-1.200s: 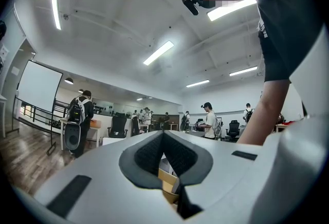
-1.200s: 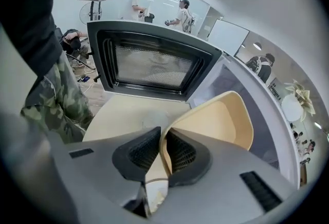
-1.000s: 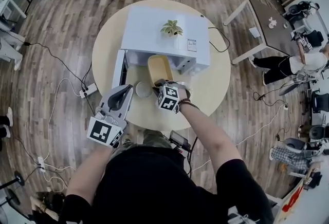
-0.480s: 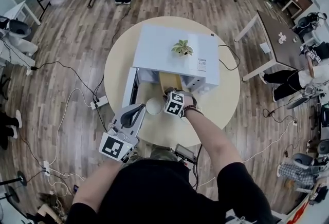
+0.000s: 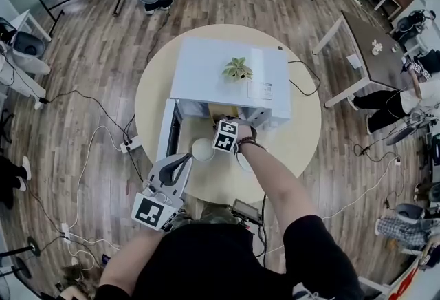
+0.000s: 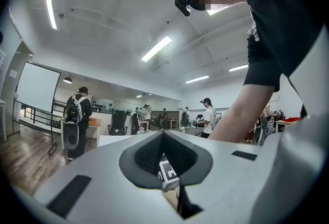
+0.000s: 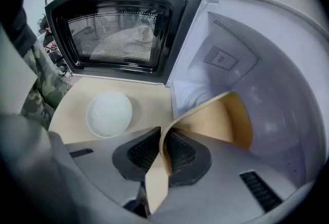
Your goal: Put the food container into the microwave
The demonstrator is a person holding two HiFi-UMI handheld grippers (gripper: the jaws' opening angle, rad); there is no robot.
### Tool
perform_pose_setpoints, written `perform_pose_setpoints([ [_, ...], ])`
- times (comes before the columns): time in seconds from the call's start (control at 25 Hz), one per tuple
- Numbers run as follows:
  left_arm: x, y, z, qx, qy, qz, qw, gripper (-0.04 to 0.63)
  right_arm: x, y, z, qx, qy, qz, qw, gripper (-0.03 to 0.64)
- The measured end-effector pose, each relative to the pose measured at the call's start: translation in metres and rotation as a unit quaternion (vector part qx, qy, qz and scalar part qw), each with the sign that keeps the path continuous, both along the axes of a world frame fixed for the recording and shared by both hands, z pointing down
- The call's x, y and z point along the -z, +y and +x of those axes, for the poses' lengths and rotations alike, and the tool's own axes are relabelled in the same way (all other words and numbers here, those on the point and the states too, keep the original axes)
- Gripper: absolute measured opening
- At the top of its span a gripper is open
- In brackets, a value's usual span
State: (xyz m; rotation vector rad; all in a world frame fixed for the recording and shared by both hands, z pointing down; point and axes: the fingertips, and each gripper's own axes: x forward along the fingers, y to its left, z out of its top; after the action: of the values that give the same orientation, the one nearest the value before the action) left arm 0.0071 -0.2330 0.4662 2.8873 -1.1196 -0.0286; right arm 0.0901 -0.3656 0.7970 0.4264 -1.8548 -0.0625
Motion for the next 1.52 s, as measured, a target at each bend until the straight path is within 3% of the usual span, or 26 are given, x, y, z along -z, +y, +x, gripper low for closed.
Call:
perform_pose_setpoints([
  [0.68, -0.015, 0.011, 0.001, 0.007, -0.001, -0.021, 0.9997, 0.018, -0.004, -0.035, -0.007, 0.003, 0.021, 0.020, 1.000, 0.052],
  [0.96, -0.017, 0.012, 0.003, 0.010, -0.003, -0.024, 0.9997, 0.018, -0.003, -0.046, -0.006, 0.006, 0.024, 0.042, 0.999, 0.054],
  [1.16, -0.020, 0.015, 0.005, 0.011, 0.000, -0.047, 0.9988, 0.018, -0.006, -0.049, -0.005, 0.011, 0.028, 0.066, 0.997, 0.057],
  [1.28, -0.021, 0.014, 0.005, 0.010, -0.004, -0.034, 0.9994, 0.018, -0.006, -0.051, -0.005, 0.011, 0.028, 0.075, 0.997, 0.058],
  [1.52, -0.023, 0.014, 0.008, 0.008, 0.002, -0.059, 0.9982, 0.018, -0.004, -0.056, -0.006, 0.015, 0.032, 0.096, 0.995, 0.071],
])
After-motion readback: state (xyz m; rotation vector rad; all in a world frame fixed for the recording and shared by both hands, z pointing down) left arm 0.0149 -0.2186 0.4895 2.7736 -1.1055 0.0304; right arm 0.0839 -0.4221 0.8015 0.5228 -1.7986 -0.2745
